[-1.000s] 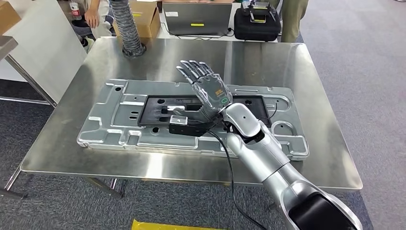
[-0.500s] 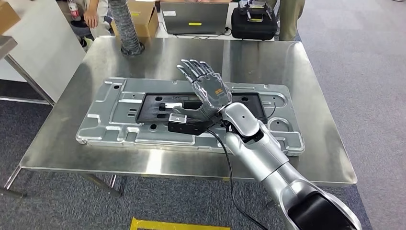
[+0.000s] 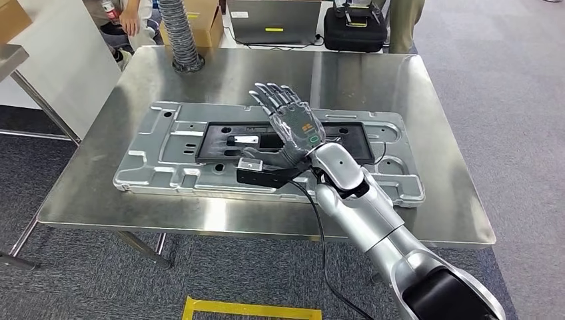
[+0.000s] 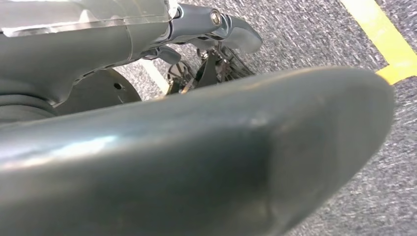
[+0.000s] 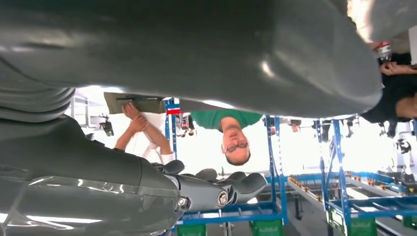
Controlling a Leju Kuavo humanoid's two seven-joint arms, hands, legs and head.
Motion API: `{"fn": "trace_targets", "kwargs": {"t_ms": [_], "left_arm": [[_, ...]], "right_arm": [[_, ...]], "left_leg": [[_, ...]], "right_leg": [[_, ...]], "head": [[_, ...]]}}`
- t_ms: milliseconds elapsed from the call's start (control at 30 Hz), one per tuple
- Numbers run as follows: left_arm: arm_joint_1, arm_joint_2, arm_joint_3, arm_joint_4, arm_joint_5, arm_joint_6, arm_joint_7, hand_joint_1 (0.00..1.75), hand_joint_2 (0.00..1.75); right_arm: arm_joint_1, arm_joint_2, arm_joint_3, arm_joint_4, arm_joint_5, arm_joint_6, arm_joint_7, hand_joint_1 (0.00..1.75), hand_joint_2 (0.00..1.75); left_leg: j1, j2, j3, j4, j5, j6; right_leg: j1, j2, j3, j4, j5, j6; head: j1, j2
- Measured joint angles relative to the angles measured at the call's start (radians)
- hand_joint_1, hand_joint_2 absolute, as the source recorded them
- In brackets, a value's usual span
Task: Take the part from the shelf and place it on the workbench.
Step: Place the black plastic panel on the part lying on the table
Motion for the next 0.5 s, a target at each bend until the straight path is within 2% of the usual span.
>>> {"fn": "trace_targets", "kwargs": {"t_ms": [67, 100, 133, 167, 233, 267, 300, 333, 433, 467, 500], "left_arm": [[0.0, 0.0, 0.0, 0.0, 0.0, 0.0, 0.001, 0.0, 0.0], [0.0, 0.0, 0.0, 0.0, -0.001, 0.0, 0.001, 0.0, 0.0], [0.0, 0.0, 0.0, 0.0, -0.003, 0.001, 0.002, 0.0, 0.0], [0.0, 0.0, -0.001, 0.0, -0.004, 0.001, 0.002, 0.0, 0.0], [0.0, 0.001, -0.001, 0.0, -0.006, 0.001, 0.002, 0.0, 0.0], [0.001, 0.001, -0.001, 0.0, -0.007, 0.001, 0.003, 0.0, 0.0], [0.001, 0.001, -0.001, 0.0, -0.007, 0.0, 0.003, 0.0, 0.0], [0.001, 0.001, -0.001, 0.0, -0.007, 0.0, 0.004, 0.0, 0.0], [-0.001, 0.001, -0.002, 0.0, -0.008, -0.001, 0.005, 0.0, 0.0], [-0.002, 0.001, -0.003, 0.0, -0.008, -0.001, 0.006, 0.0, 0.0], [-0.002, 0.001, -0.004, 0.0, -0.009, -0.002, 0.006, 0.0, 0.0]], "right_arm": [[0.001, -0.002, 0.0, 0.0, 0.001, 0.0, 0.001, 0.0, 0.0], [0.001, -0.003, 0.0, -0.001, 0.001, 0.0, 0.002, 0.0, 0.0], [0.001, -0.003, 0.0, -0.002, 0.002, -0.001, 0.002, 0.0, 0.0], [0.001, -0.003, 0.0, -0.003, 0.003, -0.001, 0.002, 0.0, 0.0], [0.004, -0.004, 0.0, -0.003, 0.004, -0.002, 0.002, 0.0, 0.0], [0.007, -0.005, 0.0, -0.003, 0.005, -0.003, 0.002, 0.0, 0.0], [0.01, -0.006, 0.0, -0.003, 0.005, -0.004, 0.002, 0.0, 0.0], [0.012, -0.007, 0.0, -0.003, 0.005, -0.006, 0.002, 0.0, 0.0], [0.014, -0.009, 0.0, -0.005, 0.005, -0.01, 0.003, 0.0, 0.0], [0.014, -0.009, 0.0, -0.006, 0.005, -0.012, 0.003, 0.0, 0.0], [0.014, -0.01, 0.0, -0.007, 0.006, -0.012, 0.003, 0.0, 0.0]], "left_leg": [[0.0, 0.001, -0.003, -0.001, 0.004, -0.011], [0.0, 0.0, -0.006, 0.006, -0.005, -0.017], [0.0, 0.0, -0.017, 0.032, -0.026, -0.021], [0.002, 0.0, -0.035, 0.08, -0.061, -0.026], [0.005, 0.0, -0.084, 0.214, -0.137, -0.033], [0.006, 0.0, -0.1, 0.266, -0.158, -0.036], [0.007, 0.0, -0.099, 0.282, -0.16, -0.038], [0.008, 0.0, -0.079, 0.257, -0.144, -0.038], [0.008, 0.0, 0.034, 0.06, -0.072, -0.032], [0.007, 0.0, 0.052, 0.02, -0.063, -0.027], [0.006, -0.001, 0.056, 0.006, -0.062, -0.022]], "right_leg": [[-0.002, -0.001, -0.004, -0.006, 0.01, -0.008], [-0.005, -0.002, -0.005, -0.011, 0.017, -0.014], [-0.008, -0.003, -0.007, -0.016, 0.023, -0.02], [-0.01, -0.005, -0.01, -0.019, 0.029, -0.024], [-0.009, -0.005, -0.021, -0.018, 0.036, -0.028], [-0.009, -0.005, -0.026, -0.017, 0.039, -0.027], [-0.009, -0.005, -0.032, -0.014, 0.041, -0.026], [-0.009, -0.005, -0.036, -0.01, 0.043, -0.025], [-0.007, -0.003, -0.047, 0.002, 0.045, -0.018], [-0.006, -0.003, -0.051, 0.005, 0.047, -0.013], [-0.004, -0.003, -0.056, 0.006, 0.05, -0.007]], "head": [[0.0, 0.0], [0.0, 0.0], [-0.001, 0.0], [-0.003, 0.0], [-0.005, 0.0], [-0.005, 0.0], [-0.005, 0.0], [-0.005, 0.0], [-0.005, 0.0], [-0.004, 0.0], [-0.004, 0.0]]}}
